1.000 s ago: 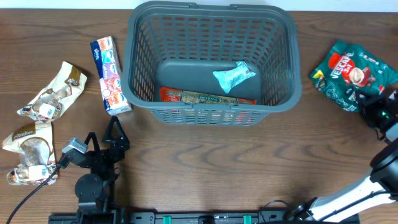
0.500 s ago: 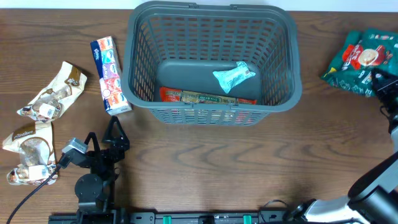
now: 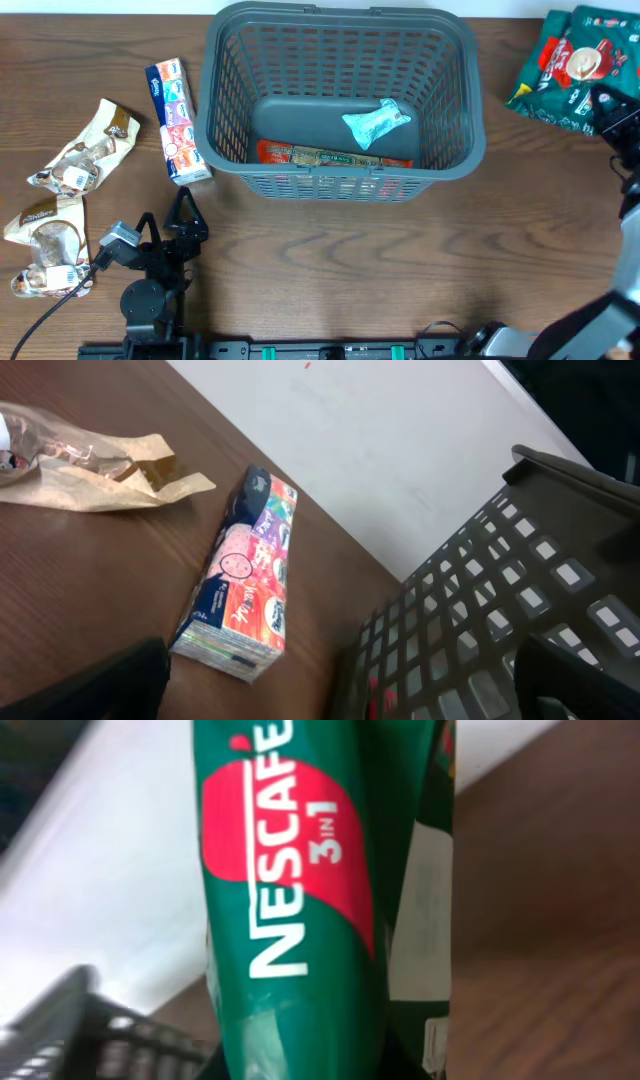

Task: Pack container
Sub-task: 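Lift the Nescafé bag with the right gripper and raise it up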

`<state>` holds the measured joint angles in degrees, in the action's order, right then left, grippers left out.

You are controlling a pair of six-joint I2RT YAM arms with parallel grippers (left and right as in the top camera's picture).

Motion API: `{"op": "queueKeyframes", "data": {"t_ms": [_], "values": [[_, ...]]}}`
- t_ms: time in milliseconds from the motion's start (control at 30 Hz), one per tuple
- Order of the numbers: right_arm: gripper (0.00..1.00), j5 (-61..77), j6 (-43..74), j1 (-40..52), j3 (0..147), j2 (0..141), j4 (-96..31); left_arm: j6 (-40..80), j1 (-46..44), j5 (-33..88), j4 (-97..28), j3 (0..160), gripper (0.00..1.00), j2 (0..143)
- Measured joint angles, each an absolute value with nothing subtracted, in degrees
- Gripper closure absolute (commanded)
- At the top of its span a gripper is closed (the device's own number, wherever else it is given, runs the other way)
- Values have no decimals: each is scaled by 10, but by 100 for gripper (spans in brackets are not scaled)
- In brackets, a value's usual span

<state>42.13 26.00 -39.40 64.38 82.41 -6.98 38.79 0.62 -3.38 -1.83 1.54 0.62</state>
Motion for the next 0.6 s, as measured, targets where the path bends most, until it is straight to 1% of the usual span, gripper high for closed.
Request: {"op": "queueKeyframes", "data": {"t_ms": [100,300,467,600], "values": [[99,420,244,-394,727,808,-176,388,6,-34,-18,15,1,6],[99,389,187,-394,904,801,-345,388,6,-34,-18,15,1,6],[98,369,150,-391,999,795,-413,388,6,-34,-18,15,1,6],[99,340,119,-362,1053,792,-458,388,6,-34,-18,15,1,6]]}}
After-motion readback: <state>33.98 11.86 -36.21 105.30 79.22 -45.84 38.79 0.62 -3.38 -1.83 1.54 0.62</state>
